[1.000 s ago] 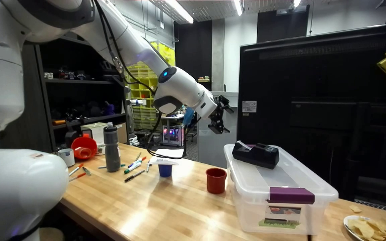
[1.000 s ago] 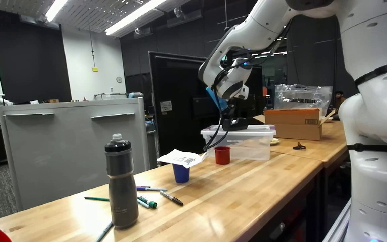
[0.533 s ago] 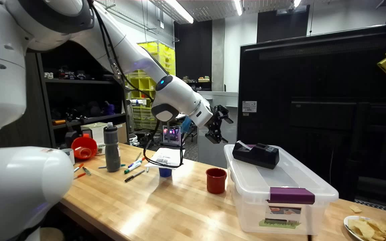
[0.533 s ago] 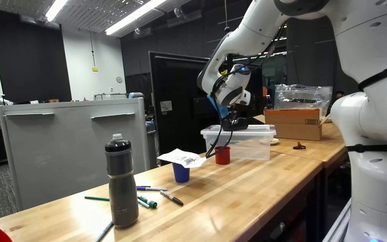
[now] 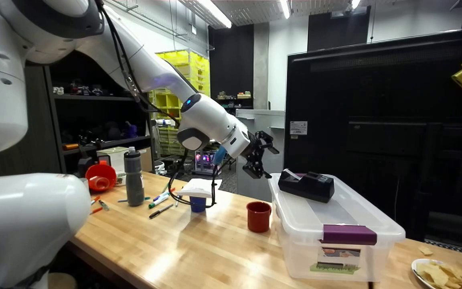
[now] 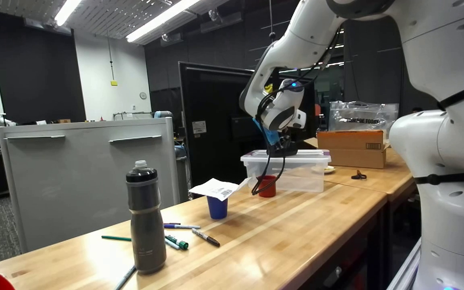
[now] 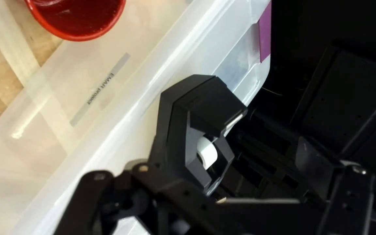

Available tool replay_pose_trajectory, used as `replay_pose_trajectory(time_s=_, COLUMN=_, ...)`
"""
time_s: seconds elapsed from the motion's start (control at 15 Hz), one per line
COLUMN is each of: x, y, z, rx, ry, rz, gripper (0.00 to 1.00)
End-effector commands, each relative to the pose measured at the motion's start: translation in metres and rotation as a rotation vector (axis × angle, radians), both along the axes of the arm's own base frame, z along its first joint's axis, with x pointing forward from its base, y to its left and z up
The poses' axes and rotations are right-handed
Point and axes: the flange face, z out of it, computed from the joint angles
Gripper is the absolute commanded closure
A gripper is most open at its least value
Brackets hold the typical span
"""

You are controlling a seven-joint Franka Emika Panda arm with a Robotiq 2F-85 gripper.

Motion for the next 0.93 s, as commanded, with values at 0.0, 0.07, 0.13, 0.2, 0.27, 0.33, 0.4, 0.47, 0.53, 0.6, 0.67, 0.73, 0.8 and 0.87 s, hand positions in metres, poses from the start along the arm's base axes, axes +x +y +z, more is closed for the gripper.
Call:
replay_pose_trajectory(time_s=0.0, x=-0.011, y=0.0, z=-0.009, rx=0.008, ry=0.018, rz=-0.025, gripper=0.0)
replay_pose_trajectory(time_s=0.07, x=-0.013, y=-0.001, z=-0.011, rx=0.008, ry=0.024, rz=-0.028, gripper=0.0)
replay_pose_trajectory(time_s=0.13, x=-0.015, y=-0.001, z=-0.015, rx=0.013, ry=0.031, rz=-0.032, gripper=0.0)
replay_pose_trajectory(time_s=0.2, x=-0.017, y=-0.003, z=-0.016, rx=0.018, ry=0.033, rz=-0.037, gripper=0.0)
replay_pose_trajectory(time_s=0.27, x=-0.019, y=-0.005, z=-0.017, rx=0.023, ry=0.035, rz=-0.04, gripper=0.0)
replay_pose_trajectory(time_s=0.33, x=-0.02, y=-0.007, z=-0.017, rx=0.025, ry=0.036, rz=-0.045, gripper=0.0)
replay_pose_trajectory(time_s=0.4, x=-0.021, y=-0.009, z=-0.018, rx=0.029, ry=0.037, rz=-0.045, gripper=0.0)
replay_pose_trajectory(time_s=0.47, x=-0.02, y=-0.009, z=-0.013, rx=0.041, ry=0.028, rz=-0.028, gripper=0.0)
replay_pose_trajectory(time_s=0.53, x=-0.017, y=-0.007, z=-0.005, rx=0.04, ry=0.016, rz=-0.004, gripper=0.0)
replay_pose_trajectory(time_s=0.6, x=-0.017, y=-0.008, z=-0.016, rx=0.008, ry=0.041, rz=-0.026, gripper=0.0)
replay_pose_trajectory(time_s=0.67, x=-0.016, y=-0.008, z=-0.014, rx=0.009, ry=0.037, rz=-0.023, gripper=0.0)
replay_pose_trajectory(time_s=0.73, x=-0.016, y=-0.008, z=-0.012, rx=0.012, ry=0.033, rz=-0.021, gripper=0.0)
replay_pose_trajectory(time_s=0.8, x=-0.015, y=-0.008, z=-0.012, rx=0.015, ry=0.03, rz=-0.02, gripper=0.0)
replay_pose_trajectory(time_s=0.87, x=-0.015, y=-0.008, z=-0.011, rx=0.016, ry=0.03, rz=-0.02, gripper=0.0)
